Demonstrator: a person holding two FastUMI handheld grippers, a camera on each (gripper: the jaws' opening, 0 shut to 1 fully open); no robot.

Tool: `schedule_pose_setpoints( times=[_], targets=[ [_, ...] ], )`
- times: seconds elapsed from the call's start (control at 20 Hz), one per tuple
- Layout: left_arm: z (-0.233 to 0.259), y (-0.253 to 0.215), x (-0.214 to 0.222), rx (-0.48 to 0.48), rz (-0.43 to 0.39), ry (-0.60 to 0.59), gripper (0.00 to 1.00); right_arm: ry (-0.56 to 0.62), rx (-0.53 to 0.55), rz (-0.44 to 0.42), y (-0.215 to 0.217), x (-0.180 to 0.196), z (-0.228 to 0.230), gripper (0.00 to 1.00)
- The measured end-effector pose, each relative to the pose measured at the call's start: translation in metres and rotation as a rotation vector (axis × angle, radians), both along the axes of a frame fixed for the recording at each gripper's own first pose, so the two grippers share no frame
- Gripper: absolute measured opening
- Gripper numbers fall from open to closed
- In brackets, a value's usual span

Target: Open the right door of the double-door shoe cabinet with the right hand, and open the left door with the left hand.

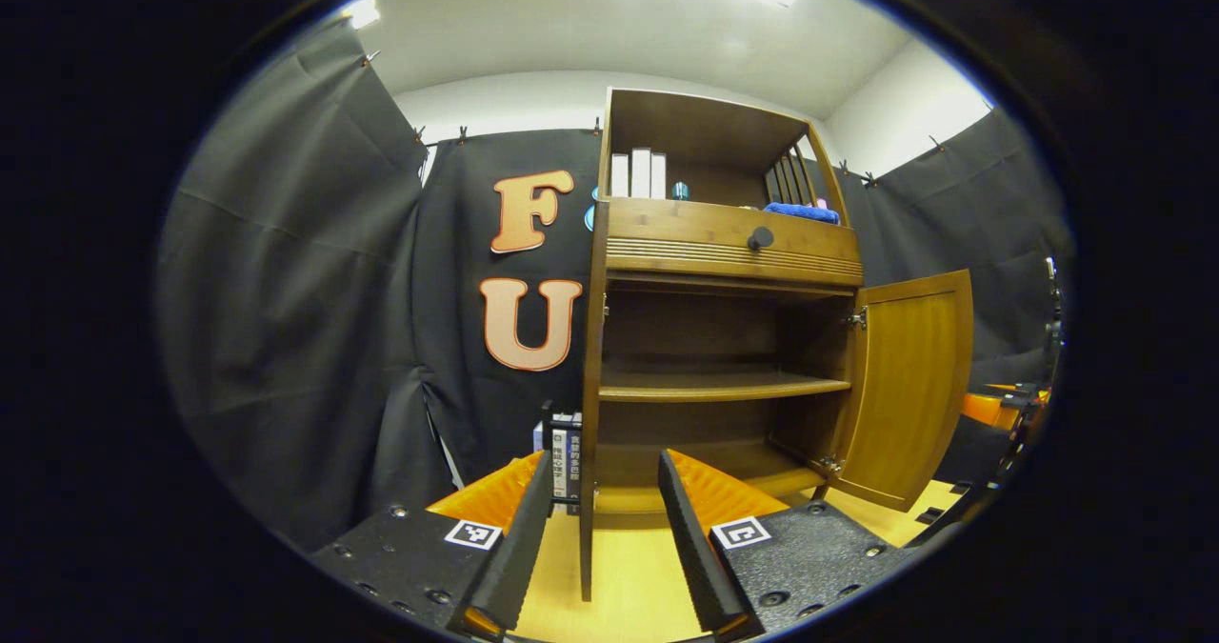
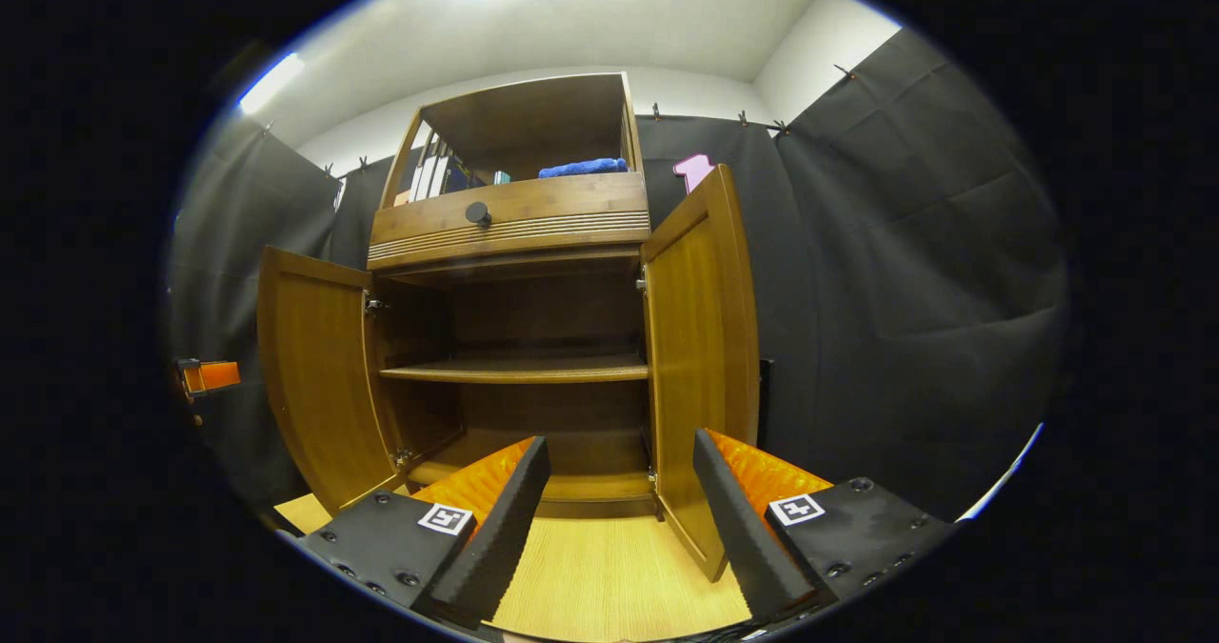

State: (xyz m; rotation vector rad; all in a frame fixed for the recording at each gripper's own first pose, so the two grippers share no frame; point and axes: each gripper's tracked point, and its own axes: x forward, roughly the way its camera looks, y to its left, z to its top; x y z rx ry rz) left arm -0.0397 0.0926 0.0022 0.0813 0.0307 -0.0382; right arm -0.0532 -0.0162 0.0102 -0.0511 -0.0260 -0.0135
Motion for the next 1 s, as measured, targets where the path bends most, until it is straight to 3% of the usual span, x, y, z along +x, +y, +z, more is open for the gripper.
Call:
schedule_pose_setpoints(
  times=[0.05,0.2,0.25,0.3,0.35,0.45,0.5,0.55,0.6,0.65,0.75,0.85,0.9,1.0],
  targets=[
    [-0.001,-0.002,0.0,-0.005,-0.002,0.004,0.65,0.001,0.001,-0.002,0.001,-0.001,-0.006,0.98],
    [-0.003,-0.009,0.001,-0.018,-0.012,0.015,0.71,0.001,0.004,-0.01,-0.007,-0.003,-0.005,0.98],
    [-0.004,-0.01,0.0,-0.019,-0.014,0.017,0.74,0.0,0.005,-0.012,-0.009,-0.004,-0.006,0.89],
    [-0.004,-0.012,-0.001,-0.02,-0.017,0.019,0.75,-0.001,0.005,-0.015,-0.01,-0.005,-0.005,0.89],
    [-0.003,-0.014,0.0,-0.021,-0.02,0.018,0.79,-0.001,0.007,-0.017,-0.013,-0.006,-0.006,0.98],
    [-0.001,-0.018,-0.001,-0.016,-0.025,0.014,0.74,0.001,0.009,-0.023,-0.017,-0.003,-0.005,0.98],
    [0.0,-0.02,-0.002,-0.013,-0.028,0.01,0.78,0.003,0.011,-0.025,-0.019,-0.003,-0.005,0.89],
    [0.002,-0.021,-0.002,-0.011,-0.029,0.006,0.78,0.004,0.015,-0.026,-0.02,-0.004,-0.005,0.89],
    [0.003,-0.023,-0.002,-0.009,-0.029,0.003,0.78,0.003,0.018,-0.027,-0.021,-0.005,-0.006,0.98],
    [0.004,-0.026,-0.003,-0.008,-0.035,0.0,0.75,0.002,0.019,-0.028,-0.023,-0.005,-0.006,0.89],
    [0.004,-0.033,-0.003,-0.004,-0.046,-0.002,0.88,-0.002,0.021,-0.03,-0.025,-0.007,-0.005,0.89],
    [0.007,-0.036,-0.006,-0.001,-0.052,-0.007,0.92,-0.003,0.024,-0.03,-0.031,-0.013,-0.006,0.89],
    [0.008,-0.037,-0.007,0.001,-0.052,-0.009,0.87,-0.003,0.026,-0.031,-0.032,-0.014,-0.006,0.89],
    [0.009,-0.038,-0.008,0.007,-0.051,-0.014,0.87,-0.003,0.029,-0.034,-0.035,-0.015,-0.007,0.89]
  ],
)
